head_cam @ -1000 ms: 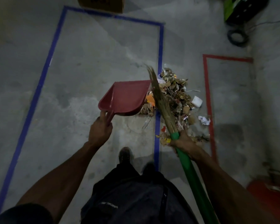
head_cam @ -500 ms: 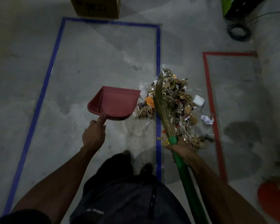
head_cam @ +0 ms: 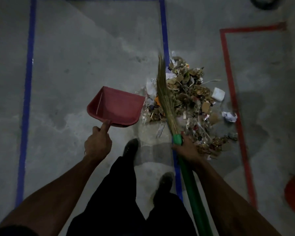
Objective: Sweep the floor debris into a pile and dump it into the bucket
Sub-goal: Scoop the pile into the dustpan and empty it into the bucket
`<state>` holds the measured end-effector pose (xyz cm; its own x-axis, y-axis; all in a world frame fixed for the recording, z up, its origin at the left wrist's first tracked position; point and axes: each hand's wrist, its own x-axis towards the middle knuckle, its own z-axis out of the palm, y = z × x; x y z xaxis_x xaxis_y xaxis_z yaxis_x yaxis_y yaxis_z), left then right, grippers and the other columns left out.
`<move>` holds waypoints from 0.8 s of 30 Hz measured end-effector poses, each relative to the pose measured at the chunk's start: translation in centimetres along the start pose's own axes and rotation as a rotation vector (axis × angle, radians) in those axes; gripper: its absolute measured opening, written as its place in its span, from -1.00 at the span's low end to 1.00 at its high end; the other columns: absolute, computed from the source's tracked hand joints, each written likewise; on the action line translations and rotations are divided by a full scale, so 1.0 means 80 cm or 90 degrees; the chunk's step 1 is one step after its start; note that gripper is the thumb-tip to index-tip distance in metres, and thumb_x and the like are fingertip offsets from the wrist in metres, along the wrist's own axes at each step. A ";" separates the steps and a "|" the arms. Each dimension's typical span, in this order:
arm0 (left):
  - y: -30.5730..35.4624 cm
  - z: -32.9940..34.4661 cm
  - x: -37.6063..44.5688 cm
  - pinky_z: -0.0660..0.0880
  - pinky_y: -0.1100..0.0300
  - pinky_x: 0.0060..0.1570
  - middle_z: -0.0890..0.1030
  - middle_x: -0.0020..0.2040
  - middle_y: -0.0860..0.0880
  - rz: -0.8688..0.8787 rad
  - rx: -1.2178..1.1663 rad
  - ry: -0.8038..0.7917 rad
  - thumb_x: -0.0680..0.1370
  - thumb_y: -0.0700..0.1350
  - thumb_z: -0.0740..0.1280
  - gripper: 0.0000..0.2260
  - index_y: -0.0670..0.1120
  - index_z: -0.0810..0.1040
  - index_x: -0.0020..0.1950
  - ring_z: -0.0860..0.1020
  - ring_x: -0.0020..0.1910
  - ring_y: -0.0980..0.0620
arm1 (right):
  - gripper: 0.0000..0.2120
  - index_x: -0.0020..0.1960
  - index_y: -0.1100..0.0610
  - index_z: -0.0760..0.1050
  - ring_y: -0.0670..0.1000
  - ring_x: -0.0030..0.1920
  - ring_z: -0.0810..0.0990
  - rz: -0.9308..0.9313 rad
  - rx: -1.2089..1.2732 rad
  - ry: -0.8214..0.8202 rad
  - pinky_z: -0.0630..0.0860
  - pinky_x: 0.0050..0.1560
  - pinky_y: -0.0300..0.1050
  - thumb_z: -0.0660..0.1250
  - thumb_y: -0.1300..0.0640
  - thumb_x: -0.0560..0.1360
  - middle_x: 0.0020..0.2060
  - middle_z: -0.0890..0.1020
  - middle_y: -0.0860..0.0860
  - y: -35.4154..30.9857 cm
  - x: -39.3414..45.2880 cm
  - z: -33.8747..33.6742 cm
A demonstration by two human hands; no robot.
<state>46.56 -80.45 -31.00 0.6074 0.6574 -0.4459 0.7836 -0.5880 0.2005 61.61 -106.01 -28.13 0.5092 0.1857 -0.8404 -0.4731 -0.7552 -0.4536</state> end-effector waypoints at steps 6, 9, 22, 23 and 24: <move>-0.044 0.058 0.123 0.33 0.03 -0.31 0.27 -0.07 -0.11 -0.001 0.001 -0.013 0.57 -0.27 0.18 -0.41 0.13 0.11 0.52 0.27 -0.42 -0.02 | -0.70 0.28 0.00 0.33 0.13 -0.23 0.60 0.018 0.061 -0.041 0.58 -0.36 -0.05 0.28 0.14 0.57 -0.02 0.53 0.14 -0.030 0.141 0.092; -0.064 0.108 0.180 0.30 0.05 -0.33 0.30 -0.04 -0.14 0.005 -0.014 0.008 0.60 -0.24 0.17 -0.40 0.12 0.02 0.55 0.24 -0.43 0.03 | -0.79 0.16 -0.15 0.32 0.21 -0.12 0.65 0.000 0.045 -0.048 0.65 -0.16 0.14 0.24 -0.01 0.55 -0.03 0.56 0.09 -0.025 0.227 0.156; -0.083 0.252 0.284 0.32 -0.01 -0.21 0.36 0.25 -0.21 0.001 -0.027 0.008 0.61 -0.18 0.17 -0.45 -0.01 0.04 0.57 0.48 -0.10 -0.28 | -0.77 0.21 0.09 0.44 0.11 -0.21 0.59 0.102 0.069 0.080 0.58 -0.36 -0.04 0.24 0.01 0.61 -0.12 0.57 0.12 0.082 0.414 0.191; -0.078 0.252 0.282 0.32 -0.02 -0.20 0.37 0.23 -0.22 -0.003 -0.033 0.001 0.62 -0.18 0.17 -0.45 -0.01 0.04 0.57 0.49 -0.11 -0.30 | -0.77 0.22 0.10 0.43 0.09 -0.24 0.57 0.103 0.092 0.088 0.53 -0.42 -0.08 0.24 0.02 0.62 -0.14 0.55 0.11 0.084 0.415 0.177; -0.074 0.252 0.280 0.33 -0.02 -0.19 0.37 0.21 -0.23 -0.004 -0.033 -0.003 0.62 -0.18 0.17 -0.45 -0.02 0.04 0.57 0.50 -0.12 -0.31 | -0.76 0.24 0.12 0.42 0.08 -0.25 0.55 0.096 0.105 0.095 0.51 -0.43 -0.09 0.24 0.04 0.63 -0.16 0.53 0.11 0.085 0.417 0.164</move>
<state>52.89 -71.76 -59.74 0.6016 0.6588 -0.4517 0.7934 -0.5583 0.2426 65.94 -96.68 -63.10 0.5180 -0.0252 -0.8550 -0.6561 -0.6530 -0.3782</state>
